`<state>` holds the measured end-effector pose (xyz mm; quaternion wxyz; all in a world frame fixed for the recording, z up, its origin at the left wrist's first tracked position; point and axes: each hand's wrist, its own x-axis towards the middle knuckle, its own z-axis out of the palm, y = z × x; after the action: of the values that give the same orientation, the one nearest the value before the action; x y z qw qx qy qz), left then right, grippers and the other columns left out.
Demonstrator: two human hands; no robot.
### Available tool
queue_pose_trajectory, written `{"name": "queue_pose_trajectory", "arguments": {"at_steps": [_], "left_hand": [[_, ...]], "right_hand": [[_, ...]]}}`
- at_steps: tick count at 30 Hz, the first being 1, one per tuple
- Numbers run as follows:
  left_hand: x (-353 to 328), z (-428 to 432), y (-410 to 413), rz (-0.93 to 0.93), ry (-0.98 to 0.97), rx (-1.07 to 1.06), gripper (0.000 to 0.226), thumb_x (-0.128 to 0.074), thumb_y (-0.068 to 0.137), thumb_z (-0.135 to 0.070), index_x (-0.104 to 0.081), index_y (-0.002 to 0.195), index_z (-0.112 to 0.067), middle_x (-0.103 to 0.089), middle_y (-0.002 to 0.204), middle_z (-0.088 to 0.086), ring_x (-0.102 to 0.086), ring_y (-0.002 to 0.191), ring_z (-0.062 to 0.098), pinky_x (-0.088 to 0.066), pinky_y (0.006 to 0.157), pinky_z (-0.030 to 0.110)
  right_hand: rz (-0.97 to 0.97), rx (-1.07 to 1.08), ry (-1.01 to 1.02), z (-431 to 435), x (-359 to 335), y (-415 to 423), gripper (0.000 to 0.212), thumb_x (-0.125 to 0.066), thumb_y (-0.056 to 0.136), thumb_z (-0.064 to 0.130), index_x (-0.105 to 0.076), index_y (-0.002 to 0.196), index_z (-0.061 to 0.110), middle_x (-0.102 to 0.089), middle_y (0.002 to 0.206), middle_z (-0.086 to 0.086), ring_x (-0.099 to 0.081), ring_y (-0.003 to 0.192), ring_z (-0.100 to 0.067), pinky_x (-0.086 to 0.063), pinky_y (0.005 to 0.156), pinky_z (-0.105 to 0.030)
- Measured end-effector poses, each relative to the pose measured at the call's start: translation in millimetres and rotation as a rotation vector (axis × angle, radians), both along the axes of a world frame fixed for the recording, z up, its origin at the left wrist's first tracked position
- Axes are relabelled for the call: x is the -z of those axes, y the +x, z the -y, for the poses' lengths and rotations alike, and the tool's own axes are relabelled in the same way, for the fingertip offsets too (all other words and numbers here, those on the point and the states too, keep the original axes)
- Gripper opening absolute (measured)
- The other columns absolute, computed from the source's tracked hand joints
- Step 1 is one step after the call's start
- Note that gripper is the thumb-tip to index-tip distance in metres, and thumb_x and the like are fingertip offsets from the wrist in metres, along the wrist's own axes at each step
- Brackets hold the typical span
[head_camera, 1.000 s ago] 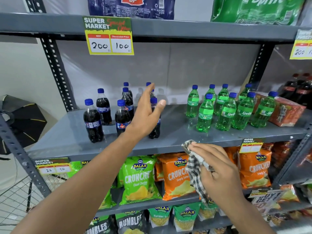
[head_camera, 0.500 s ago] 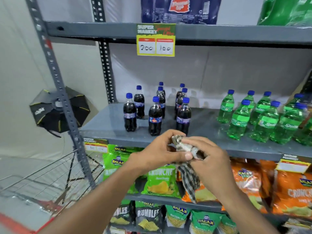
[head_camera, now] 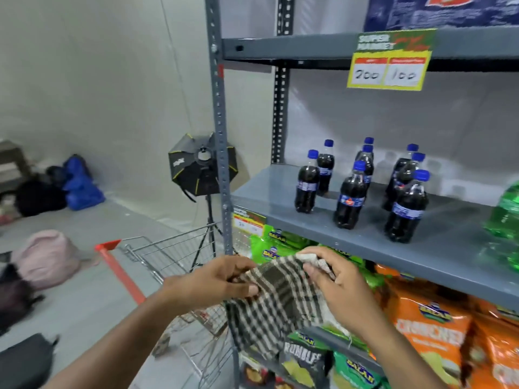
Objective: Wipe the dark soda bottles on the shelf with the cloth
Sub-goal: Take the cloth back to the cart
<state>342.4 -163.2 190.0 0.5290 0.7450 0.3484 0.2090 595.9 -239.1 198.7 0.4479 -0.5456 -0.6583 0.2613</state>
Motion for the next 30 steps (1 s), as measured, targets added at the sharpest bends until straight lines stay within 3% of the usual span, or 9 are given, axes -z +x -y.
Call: {"name": "queue_pose_trajectory", "arguments": {"at_steps": [2, 5, 7, 9, 12, 15, 21, 26, 30], "left_hand": [[1, -1, -19, -0.076, 0.077, -0.016, 0.037, -0.067, 0.094, -0.036, -0.062, 0.110, -0.003, -0.060, 0.083, 0.004, -0.055, 0.075, 0.019, -0.046, 0.071, 0.043], [18, -4, -51, -0.055, 0.061, -0.132, 0.022, -0.061, 0.098, -0.028, -0.063, 0.116, -0.015, -0.072, 0.101, 0.002, -0.067, 0.093, 0.023, -0.053, 0.085, 0.039], [37, -10, -77, -0.045, 0.004, -0.268, 0.021, -0.063, 0.094, -0.036, -0.060, 0.114, -0.028, -0.065, 0.115, 0.016, -0.062, 0.109, 0.035, -0.050, 0.098, 0.050], [56, -18, -106, -0.068, -0.043, -0.324, 0.020, -0.063, 0.092, -0.041, -0.058, 0.110, -0.033, -0.061, 0.115, 0.015, -0.061, 0.109, 0.034, -0.052, 0.097, 0.052], [77, -33, -151, -0.066, -0.113, -0.402, 0.016, -0.061, 0.096, -0.030, -0.058, 0.111, -0.024, -0.064, 0.112, 0.010, -0.065, 0.105, 0.024, -0.056, 0.093, 0.043], [96, -55, -204, -0.088, -0.166, -0.530, 0.012, -0.064, 0.095, -0.023, -0.058, 0.106, -0.020, -0.066, 0.105, 0.008, -0.065, 0.096, 0.020, -0.056, 0.082, 0.033], [148, -108, -287, -0.205, -0.252, -0.688, 0.016, -0.066, 0.090, -0.029, -0.060, 0.102, -0.022, -0.070, 0.105, 0.009, -0.068, 0.099, 0.024, -0.056, 0.091, 0.048], [197, -145, -327, -0.315, -0.311, -0.786, 0.015, -0.066, 0.086, -0.037, -0.057, 0.095, -0.029, -0.069, 0.101, -0.002, -0.065, 0.098, 0.021, -0.052, 0.092, 0.049], [231, -166, -348, -0.332, -0.357, -0.837, 0.016, -0.067, 0.086, -0.037, -0.057, 0.096, -0.028, -0.066, 0.102, -0.001, -0.064, 0.096, 0.020, -0.055, 0.089, 0.047]], "right_hand": [[0.021, 0.002, 0.000, -13, 8, -19, 0.021, -0.058, 0.100, 0.028, -0.061, 0.105, 0.048, -0.068, 0.086, -0.017, -0.063, 0.078, -0.040, -0.045, 0.060, -0.034], [0.013, -0.032, -0.040, -39, 27, -54, 0.018, -0.057, 0.101, 0.023, -0.063, 0.111, 0.038, -0.042, 0.047, 0.000, -0.028, 0.035, -0.012, -0.023, 0.041, -0.022], [-0.019, -0.058, -0.084, -57, 39, -81, 0.019, -0.059, 0.100, 0.021, -0.065, 0.114, 0.032, -0.054, 0.059, 0.016, -0.037, 0.036, -0.002, -0.027, 0.042, -0.012], [-0.062, -0.118, -0.152, -78, 48, -110, 0.025, -0.061, 0.099, 0.015, -0.067, 0.110, 0.037, -0.066, 0.097, 0.023, -0.061, 0.078, 0.014, -0.039, 0.064, -0.001], [-0.069, -0.202, -0.320, -110, 61, -155, 0.038, -0.057, 0.098, 0.005, -0.063, 0.119, 0.036, -0.059, 0.124, 0.012, -0.060, 0.112, -0.003, -0.048, 0.078, -0.008], [0.030, -0.167, -0.403, -149, 77, -208, 0.036, -0.057, 0.096, 0.006, -0.059, 0.119, 0.033, -0.062, 0.114, -0.001, -0.066, 0.099, -0.022, -0.055, 0.074, -0.037], [0.163, -0.114, -0.453, -226, 137, -305, 0.041, -0.060, 0.096, 0.010, -0.052, 0.134, 0.021, -0.065, 0.105, 0.000, -0.043, 0.046, -0.006, -0.036, 0.039, -0.020], [0.269, -0.082, -0.457, -276, 185, -357, 0.048, -0.064, 0.095, 0.008, -0.053, 0.140, 0.019, -0.061, 0.135, -0.007, -0.040, 0.037, 0.001, -0.041, 0.037, -0.017], [0.350, -0.070, -0.487, -307, 215, -386, 0.045, -0.064, 0.096, 0.009, -0.054, 0.139, 0.016, -0.062, 0.134, -0.010, -0.046, 0.050, -0.003, -0.037, 0.041, -0.014]]}}
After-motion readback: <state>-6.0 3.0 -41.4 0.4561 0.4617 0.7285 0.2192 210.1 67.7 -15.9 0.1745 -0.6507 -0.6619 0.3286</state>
